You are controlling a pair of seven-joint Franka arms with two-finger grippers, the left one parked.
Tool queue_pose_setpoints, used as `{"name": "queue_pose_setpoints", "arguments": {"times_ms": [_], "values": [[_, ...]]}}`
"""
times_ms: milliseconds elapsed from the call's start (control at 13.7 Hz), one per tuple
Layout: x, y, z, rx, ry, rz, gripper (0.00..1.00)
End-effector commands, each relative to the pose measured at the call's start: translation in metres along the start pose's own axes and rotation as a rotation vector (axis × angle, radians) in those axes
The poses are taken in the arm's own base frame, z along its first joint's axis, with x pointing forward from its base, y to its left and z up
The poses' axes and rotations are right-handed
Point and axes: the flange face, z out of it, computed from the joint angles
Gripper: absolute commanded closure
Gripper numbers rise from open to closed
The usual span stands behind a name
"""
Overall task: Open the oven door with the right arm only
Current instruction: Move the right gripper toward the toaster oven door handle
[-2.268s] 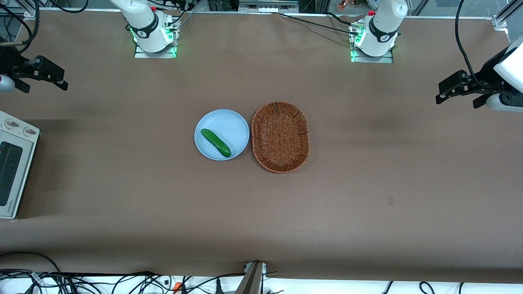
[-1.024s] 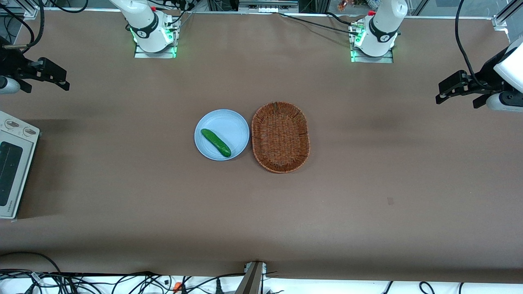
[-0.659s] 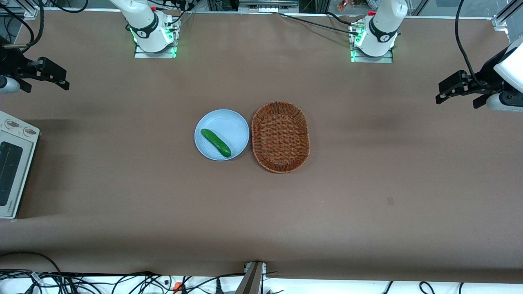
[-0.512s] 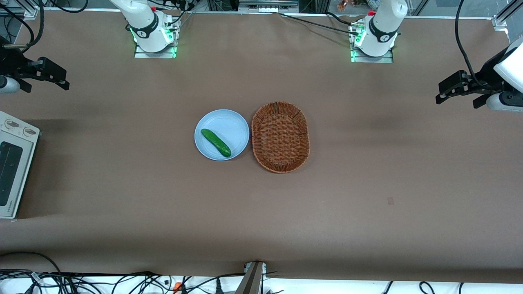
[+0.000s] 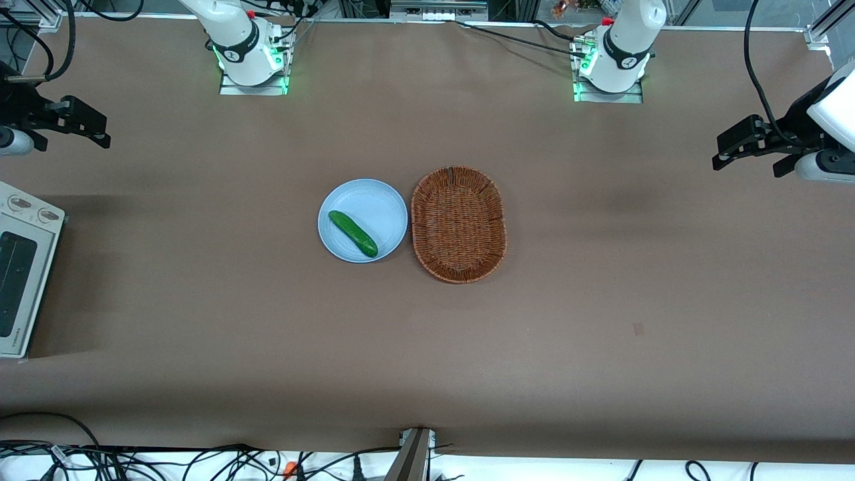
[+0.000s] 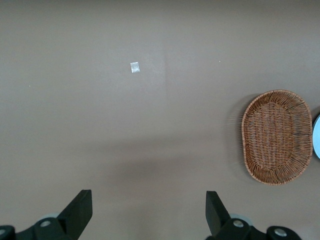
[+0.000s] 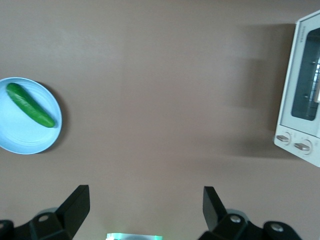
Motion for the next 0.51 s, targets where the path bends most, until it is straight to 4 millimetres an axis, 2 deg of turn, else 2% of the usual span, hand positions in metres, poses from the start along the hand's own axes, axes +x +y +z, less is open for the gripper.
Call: {"name": "queue_pose_setpoints", "arguments": {"times_ms": [0,220,439], "values": [[0.001,0.004,0.014,-0.049,-0.036,-0.008,0.0],[0.009,-0.008,0.05,-0.197,-0.085,-0.046,0.0],[0.01,-0.004,0.1,-0.304,-0.114,-0.09,0.0]]}}
